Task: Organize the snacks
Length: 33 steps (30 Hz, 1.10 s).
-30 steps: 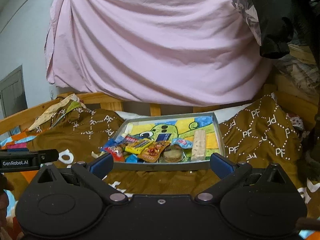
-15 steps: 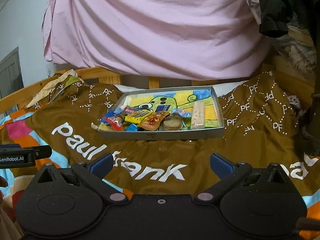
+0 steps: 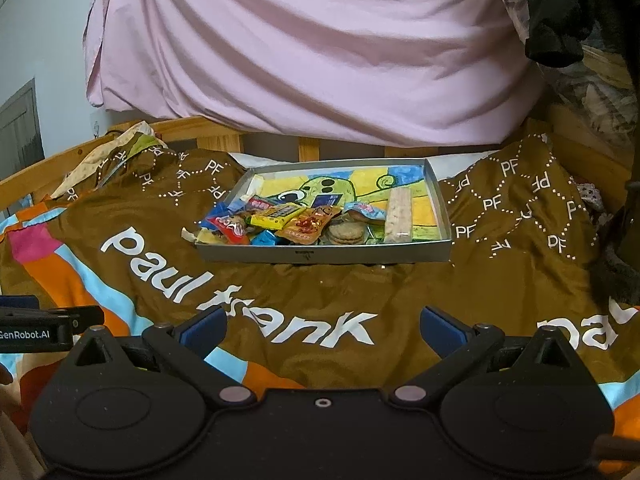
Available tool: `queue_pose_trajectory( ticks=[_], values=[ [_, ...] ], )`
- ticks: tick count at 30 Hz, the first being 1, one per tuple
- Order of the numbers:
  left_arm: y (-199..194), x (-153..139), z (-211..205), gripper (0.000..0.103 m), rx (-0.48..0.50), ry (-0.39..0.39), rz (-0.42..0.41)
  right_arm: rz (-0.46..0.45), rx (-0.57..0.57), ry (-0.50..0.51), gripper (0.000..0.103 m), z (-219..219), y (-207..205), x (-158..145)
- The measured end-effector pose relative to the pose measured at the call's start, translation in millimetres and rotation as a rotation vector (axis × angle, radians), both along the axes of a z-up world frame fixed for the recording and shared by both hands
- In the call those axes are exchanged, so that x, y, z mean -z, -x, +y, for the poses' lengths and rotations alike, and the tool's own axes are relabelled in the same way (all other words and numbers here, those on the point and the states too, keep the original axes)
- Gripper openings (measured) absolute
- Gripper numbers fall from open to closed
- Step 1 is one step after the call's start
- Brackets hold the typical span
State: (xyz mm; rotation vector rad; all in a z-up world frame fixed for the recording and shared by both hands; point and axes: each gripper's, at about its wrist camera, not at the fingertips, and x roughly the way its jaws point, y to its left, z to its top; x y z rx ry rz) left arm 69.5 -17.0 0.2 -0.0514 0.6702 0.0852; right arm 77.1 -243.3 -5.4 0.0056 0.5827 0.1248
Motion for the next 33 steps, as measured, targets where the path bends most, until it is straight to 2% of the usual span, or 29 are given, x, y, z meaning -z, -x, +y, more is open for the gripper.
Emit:
queue_pose_trajectory(
  ticks=[33],
  values=[
    [7.7, -2.6, -5.3, 0.103, 0.006, -0.039, -0.015, 0.021, 0.004, -0.007, 0.102, 3.0, 1.8, 4.0]
  ],
)
